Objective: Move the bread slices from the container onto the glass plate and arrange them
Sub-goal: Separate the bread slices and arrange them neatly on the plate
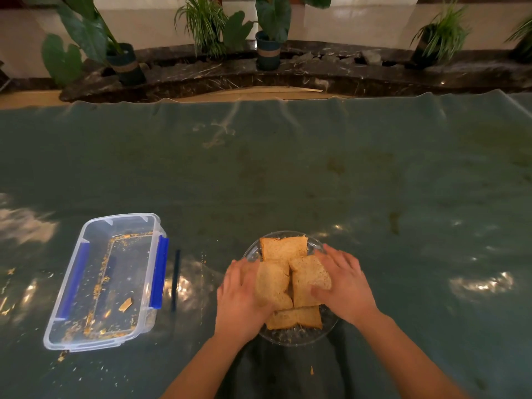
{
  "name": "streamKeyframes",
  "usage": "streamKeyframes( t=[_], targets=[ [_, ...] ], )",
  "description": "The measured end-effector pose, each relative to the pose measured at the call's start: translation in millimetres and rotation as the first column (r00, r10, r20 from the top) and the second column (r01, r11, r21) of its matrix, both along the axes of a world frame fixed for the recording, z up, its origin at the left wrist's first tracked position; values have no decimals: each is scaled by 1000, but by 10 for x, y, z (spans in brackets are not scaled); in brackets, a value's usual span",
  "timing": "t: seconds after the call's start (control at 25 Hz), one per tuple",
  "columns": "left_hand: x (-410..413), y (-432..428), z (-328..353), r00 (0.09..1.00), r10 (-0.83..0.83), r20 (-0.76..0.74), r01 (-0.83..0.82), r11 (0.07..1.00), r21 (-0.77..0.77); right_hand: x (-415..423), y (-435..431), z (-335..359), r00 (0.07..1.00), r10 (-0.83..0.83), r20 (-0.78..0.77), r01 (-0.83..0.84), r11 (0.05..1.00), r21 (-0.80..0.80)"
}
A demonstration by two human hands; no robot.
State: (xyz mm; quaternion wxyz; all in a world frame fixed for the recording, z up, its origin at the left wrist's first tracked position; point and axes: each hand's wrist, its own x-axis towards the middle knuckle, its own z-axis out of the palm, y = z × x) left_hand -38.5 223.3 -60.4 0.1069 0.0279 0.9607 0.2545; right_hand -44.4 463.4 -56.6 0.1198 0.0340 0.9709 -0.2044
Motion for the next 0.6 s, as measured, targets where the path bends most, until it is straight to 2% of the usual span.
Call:
streamKeyframes(
  t=[0.08, 0.16, 0.36, 0.6],
  targets=[
    [-45, 25, -54, 986, -165, 19, 167, 981, -100, -44, -19, 3, 983, 161, 92, -167, 985, 55],
    [-68, 45, -112, 970, -242, 33, 244, 957, -156, -77, -2, -25, 970, 207, 129, -220, 971, 98],
    [-96, 103, -170, 967, -255, 25, 254, 942, -221, -81, -4, -94, 966, 209, 152, -229, 966, 124],
    [-67, 53, -195, 972, -235, 27, 235, 949, -210, -133, -64, -91, 962, 217, 168, -234, 968, 92]
  ],
)
